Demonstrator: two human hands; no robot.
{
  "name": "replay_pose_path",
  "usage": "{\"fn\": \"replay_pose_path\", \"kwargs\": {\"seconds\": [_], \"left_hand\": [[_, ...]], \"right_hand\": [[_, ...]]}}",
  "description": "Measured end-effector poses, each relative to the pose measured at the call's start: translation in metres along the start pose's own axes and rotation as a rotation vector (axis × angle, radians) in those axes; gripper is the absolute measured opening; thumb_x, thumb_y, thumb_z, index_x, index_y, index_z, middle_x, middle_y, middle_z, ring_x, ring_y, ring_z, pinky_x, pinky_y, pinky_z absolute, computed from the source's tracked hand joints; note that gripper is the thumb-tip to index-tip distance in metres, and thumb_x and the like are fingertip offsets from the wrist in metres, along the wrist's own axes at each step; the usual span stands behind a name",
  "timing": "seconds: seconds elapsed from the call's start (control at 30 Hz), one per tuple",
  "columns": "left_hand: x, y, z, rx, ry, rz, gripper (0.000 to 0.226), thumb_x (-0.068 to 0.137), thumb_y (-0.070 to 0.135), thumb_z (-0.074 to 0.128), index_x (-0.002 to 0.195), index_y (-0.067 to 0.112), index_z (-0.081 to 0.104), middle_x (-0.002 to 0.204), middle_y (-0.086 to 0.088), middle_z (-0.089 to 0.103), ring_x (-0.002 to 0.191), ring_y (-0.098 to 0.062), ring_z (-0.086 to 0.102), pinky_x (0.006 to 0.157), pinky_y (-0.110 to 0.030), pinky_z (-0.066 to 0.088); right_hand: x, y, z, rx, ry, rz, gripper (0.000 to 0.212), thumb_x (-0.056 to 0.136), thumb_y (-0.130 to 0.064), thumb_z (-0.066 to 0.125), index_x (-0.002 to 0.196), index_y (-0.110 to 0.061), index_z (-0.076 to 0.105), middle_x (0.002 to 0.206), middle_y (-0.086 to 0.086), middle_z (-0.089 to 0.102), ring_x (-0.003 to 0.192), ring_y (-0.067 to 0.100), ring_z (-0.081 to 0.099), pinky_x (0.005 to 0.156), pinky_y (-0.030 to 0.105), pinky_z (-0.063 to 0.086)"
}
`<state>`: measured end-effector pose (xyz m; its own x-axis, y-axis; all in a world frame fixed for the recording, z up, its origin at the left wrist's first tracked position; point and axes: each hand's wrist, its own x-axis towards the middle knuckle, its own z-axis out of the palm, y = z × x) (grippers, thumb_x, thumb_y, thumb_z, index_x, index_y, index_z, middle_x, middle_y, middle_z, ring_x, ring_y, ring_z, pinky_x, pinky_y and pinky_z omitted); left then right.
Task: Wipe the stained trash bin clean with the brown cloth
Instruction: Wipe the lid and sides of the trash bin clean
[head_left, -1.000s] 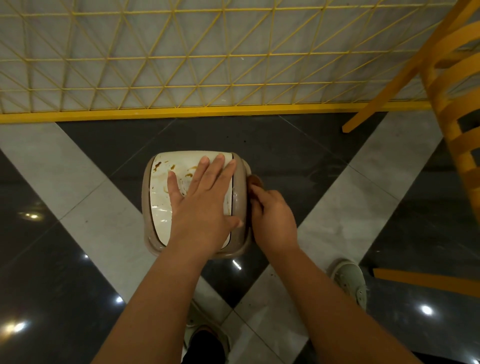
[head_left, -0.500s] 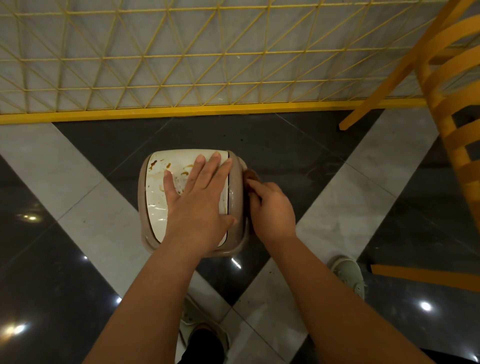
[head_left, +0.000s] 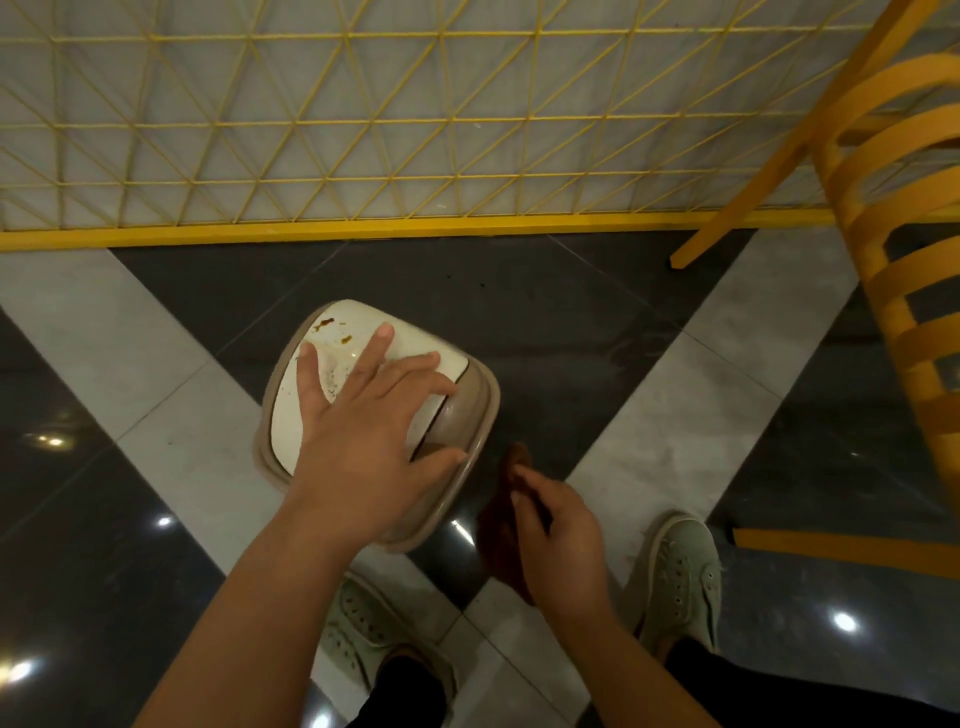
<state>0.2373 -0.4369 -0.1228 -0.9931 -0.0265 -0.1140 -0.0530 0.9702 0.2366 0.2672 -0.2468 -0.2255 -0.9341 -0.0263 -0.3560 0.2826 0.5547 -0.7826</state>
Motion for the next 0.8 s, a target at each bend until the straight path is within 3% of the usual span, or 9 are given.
{"fn": "replay_pose_path", "kwargs": {"seconds": [0.13, 0.2, 0.33, 0.5, 0.57, 0.7, 0.8], "left_hand": [[-0.003, 0.006, 0.006, 0.044, 0.027, -0.064, 0.068, 0.077, 0.062, 0.051, 0.139, 0.041, 0.034, 0.149, 0.009, 0.034, 0.145, -0.018, 0.009, 0.109, -0.050, -0.019], [-0.003, 0.006, 0.010, 0.039, 0.022, -0.090, 0.071, 0.078, 0.062, 0.050, 0.142, 0.045, 0.026, 0.153, 0.011, 0.026, 0.146, -0.017, 0.008, 0.109, -0.052, -0.017], [0.000, 0.004, 0.014, 0.000, 0.036, -0.094, 0.068, 0.080, 0.058, 0.052, 0.142, 0.045, 0.028, 0.154, 0.013, 0.024, 0.146, -0.016, 0.009, 0.108, -0.049, -0.019], [0.005, 0.003, 0.014, 0.011, 0.032, -0.109, 0.068, 0.082, 0.057, 0.053, 0.143, 0.045, 0.025, 0.155, 0.014, 0.021, 0.146, -0.015, 0.004, 0.109, -0.053, -0.017], [0.006, 0.003, 0.013, 0.003, 0.027, -0.114, 0.068, 0.082, 0.057, 0.054, 0.143, 0.045, 0.026, 0.155, 0.014, 0.020, 0.146, -0.014, 0.004, 0.108, -0.052, -0.020], [0.007, 0.004, 0.013, 0.011, 0.024, -0.126, 0.067, 0.082, 0.059, 0.053, 0.143, 0.045, 0.027, 0.156, 0.015, 0.019, 0.146, -0.014, 0.004, 0.108, -0.052, -0.021], [0.008, 0.004, 0.012, 0.010, 0.025, -0.126, 0.066, 0.083, 0.058, 0.054, 0.143, 0.045, 0.028, 0.155, 0.014, 0.021, 0.146, -0.015, 0.005, 0.107, -0.051, -0.022]], "right_hand": [[0.013, -0.018, -0.008, 0.007, 0.030, -0.114, 0.029, 0.094, -0.023, 0.056, 0.119, -0.037, 0.061, 0.106, -0.019, 0.058, 0.095, -0.010, 0.053, 0.082, 0.001, 0.039], [0.016, -0.025, -0.005, -0.027, -0.017, -0.188, 0.031, 0.095, -0.022, 0.055, 0.123, -0.035, 0.060, 0.110, -0.016, 0.058, 0.098, -0.006, 0.054, 0.088, 0.007, 0.041], [0.046, -0.037, 0.001, -0.128, -0.029, -0.238, 0.032, 0.096, -0.021, 0.051, 0.126, -0.028, 0.060, 0.115, -0.008, 0.058, 0.099, -0.001, 0.052, 0.085, 0.004, 0.036], [0.104, -0.063, 0.000, -0.282, -0.065, -0.287, 0.035, 0.098, -0.021, 0.044, 0.127, -0.034, 0.058, 0.115, -0.001, 0.056, 0.097, 0.016, 0.056, 0.084, 0.029, 0.049], [0.113, -0.069, 0.002, -0.312, -0.088, -0.283, 0.035, 0.099, -0.023, 0.042, 0.126, -0.038, 0.058, 0.113, -0.001, 0.055, 0.097, 0.017, 0.056, 0.082, 0.033, 0.050], [0.083, -0.047, 0.001, -0.183, -0.046, -0.222, 0.031, 0.099, -0.023, 0.045, 0.124, -0.035, 0.059, 0.116, -0.005, 0.058, 0.103, 0.010, 0.056, 0.089, 0.023, 0.045], [0.030, -0.027, 0.011, -0.053, -0.085, -0.163, 0.029, 0.096, -0.024, 0.051, 0.120, -0.038, 0.059, 0.117, -0.013, 0.059, 0.105, 0.001, 0.055, 0.096, 0.027, 0.047]]}}
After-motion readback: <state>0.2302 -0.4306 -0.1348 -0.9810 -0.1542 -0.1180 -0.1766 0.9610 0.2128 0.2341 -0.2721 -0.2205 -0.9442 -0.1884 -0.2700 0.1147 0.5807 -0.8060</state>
